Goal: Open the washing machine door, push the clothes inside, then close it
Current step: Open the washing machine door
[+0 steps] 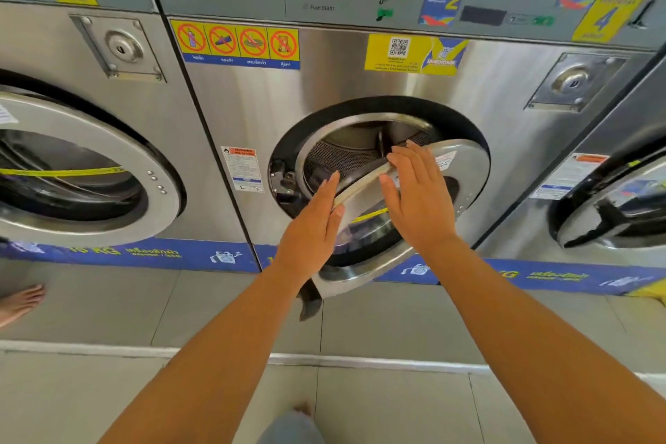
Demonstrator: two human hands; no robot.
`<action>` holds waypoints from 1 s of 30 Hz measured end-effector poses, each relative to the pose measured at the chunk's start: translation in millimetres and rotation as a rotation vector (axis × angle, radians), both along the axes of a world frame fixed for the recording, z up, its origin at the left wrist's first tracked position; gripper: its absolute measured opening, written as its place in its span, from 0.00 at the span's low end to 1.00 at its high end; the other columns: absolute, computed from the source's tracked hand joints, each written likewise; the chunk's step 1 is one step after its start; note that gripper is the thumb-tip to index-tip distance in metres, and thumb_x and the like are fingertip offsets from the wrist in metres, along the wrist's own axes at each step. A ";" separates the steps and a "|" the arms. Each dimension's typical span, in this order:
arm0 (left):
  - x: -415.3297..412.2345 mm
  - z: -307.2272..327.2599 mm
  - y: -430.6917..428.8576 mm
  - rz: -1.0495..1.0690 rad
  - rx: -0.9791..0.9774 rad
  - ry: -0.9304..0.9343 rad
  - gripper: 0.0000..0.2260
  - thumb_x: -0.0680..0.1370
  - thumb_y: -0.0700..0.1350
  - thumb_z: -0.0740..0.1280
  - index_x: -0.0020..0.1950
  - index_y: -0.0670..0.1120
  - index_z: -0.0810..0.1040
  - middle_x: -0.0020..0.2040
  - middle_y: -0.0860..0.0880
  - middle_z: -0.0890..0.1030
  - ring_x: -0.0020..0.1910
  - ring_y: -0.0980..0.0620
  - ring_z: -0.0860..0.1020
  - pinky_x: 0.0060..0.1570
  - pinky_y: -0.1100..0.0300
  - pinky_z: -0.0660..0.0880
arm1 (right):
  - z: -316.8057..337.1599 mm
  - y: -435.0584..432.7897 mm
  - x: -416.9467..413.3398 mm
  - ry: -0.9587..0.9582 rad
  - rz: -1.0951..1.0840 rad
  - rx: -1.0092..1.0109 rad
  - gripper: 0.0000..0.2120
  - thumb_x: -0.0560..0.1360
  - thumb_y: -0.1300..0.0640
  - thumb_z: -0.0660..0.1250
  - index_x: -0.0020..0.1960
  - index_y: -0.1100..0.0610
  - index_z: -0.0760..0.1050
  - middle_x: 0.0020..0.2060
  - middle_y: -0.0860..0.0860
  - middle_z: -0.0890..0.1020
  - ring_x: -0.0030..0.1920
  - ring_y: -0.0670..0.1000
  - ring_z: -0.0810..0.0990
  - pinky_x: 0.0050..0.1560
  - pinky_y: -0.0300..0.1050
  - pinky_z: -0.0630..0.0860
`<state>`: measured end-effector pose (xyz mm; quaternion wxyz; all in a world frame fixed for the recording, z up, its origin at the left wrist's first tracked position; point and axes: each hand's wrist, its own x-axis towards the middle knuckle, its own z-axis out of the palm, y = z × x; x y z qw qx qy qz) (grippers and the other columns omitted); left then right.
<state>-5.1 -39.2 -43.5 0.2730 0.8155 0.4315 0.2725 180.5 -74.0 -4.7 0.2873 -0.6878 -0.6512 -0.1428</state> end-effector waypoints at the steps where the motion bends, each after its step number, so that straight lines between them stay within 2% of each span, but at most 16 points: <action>1: 1.0 -0.8 -8.3 0.001 0.004 -0.001 0.25 0.82 0.54 0.50 0.78 0.59 0.46 0.74 0.48 0.69 0.68 0.48 0.73 0.62 0.59 0.73 | 1.5 -4.7 -0.4 -0.009 -0.014 -0.010 0.20 0.81 0.48 0.55 0.65 0.60 0.74 0.65 0.56 0.76 0.71 0.56 0.68 0.74 0.52 0.61; 3: 2.8 -1.3 -23.8 0.010 -0.003 -0.014 0.25 0.82 0.54 0.50 0.78 0.59 0.46 0.73 0.48 0.69 0.66 0.48 0.75 0.58 0.61 0.74 | 6.3 -11.9 -1.7 -0.040 -0.049 -0.077 0.24 0.81 0.45 0.51 0.68 0.58 0.72 0.69 0.55 0.73 0.73 0.56 0.65 0.75 0.52 0.58; 6: 6.2 -2.1 -43.3 -0.006 0.012 -0.017 0.24 0.83 0.51 0.53 0.78 0.55 0.50 0.74 0.48 0.68 0.66 0.48 0.75 0.60 0.56 0.75 | 11.0 -19.4 -2.0 -0.047 -0.081 -0.193 0.28 0.81 0.41 0.47 0.73 0.56 0.66 0.75 0.54 0.66 0.76 0.55 0.58 0.76 0.51 0.49; 10: 10.7 -3.7 -69.9 -0.057 0.060 0.022 0.24 0.83 0.52 0.53 0.78 0.54 0.52 0.74 0.47 0.69 0.66 0.47 0.75 0.60 0.53 0.78 | 7.5 -43.2 2.8 -0.007 -0.098 -0.192 0.26 0.82 0.44 0.50 0.75 0.56 0.63 0.76 0.54 0.61 0.78 0.54 0.53 0.76 0.51 0.47; 13: 18.1 -3.9 -87.6 -0.149 0.127 0.038 0.24 0.83 0.51 0.53 0.79 0.52 0.52 0.78 0.51 0.60 0.76 0.49 0.62 0.70 0.52 0.68 | 5.5 -65.3 8.6 0.005 -0.107 -0.164 0.26 0.81 0.47 0.51 0.75 0.57 0.63 0.76 0.54 0.62 0.78 0.54 0.53 0.76 0.51 0.47; 17: 28.6 -10.7 -110.7 -0.223 0.089 0.061 0.31 0.80 0.61 0.48 0.79 0.48 0.49 0.80 0.50 0.51 0.79 0.54 0.48 0.77 0.55 0.52 | 4.4 -89.9 19.6 0.019 -0.119 -0.184 0.25 0.81 0.49 0.50 0.76 0.57 0.61 0.77 0.54 0.59 0.78 0.53 0.51 0.77 0.51 0.48; 20: 37.0 -13.2 -123.8 -0.207 0.027 0.072 0.39 0.76 0.68 0.47 0.79 0.46 0.47 0.80 0.48 0.49 0.79 0.53 0.46 0.77 0.57 0.47 | 4.9 -104.5 26.1 0.039 -0.133 -0.189 0.25 0.82 0.51 0.51 0.77 0.57 0.58 0.78 0.53 0.57 0.78 0.53 0.50 0.78 0.51 0.49; 24: 47.2 -6.0 -137.5 -0.255 -0.052 0.096 0.36 0.78 0.65 0.51 0.79 0.49 0.44 0.80 0.50 0.48 0.79 0.54 0.46 0.78 0.55 0.47 | 2.6 -117.0 29.9 0.064 -0.146 -0.204 0.29 0.81 0.47 0.52 0.78 0.57 0.54 0.79 0.53 0.54 0.79 0.52 0.48 0.78 0.52 0.49; 27: 51.8 -0.9 -145.3 -0.252 -0.110 0.123 0.33 0.80 0.59 0.54 0.79 0.49 0.44 0.80 0.51 0.47 0.79 0.55 0.45 0.78 0.55 0.47 | 3.0 -122.0 31.4 0.083 -0.143 -0.213 0.28 0.81 0.49 0.52 0.78 0.58 0.53 0.79 0.53 0.53 0.79 0.52 0.47 0.78 0.52 0.50; 30: 54.1 -5.4 -143.2 -0.259 -0.151 0.127 0.36 0.78 0.64 0.53 0.79 0.50 0.43 0.80 0.53 0.46 0.79 0.56 0.45 0.78 0.53 0.48 | 4.0 -125.8 32.8 0.082 -0.138 -0.223 0.28 0.82 0.51 0.51 0.79 0.58 0.50 0.79 0.53 0.52 0.79 0.52 0.47 0.78 0.51 0.49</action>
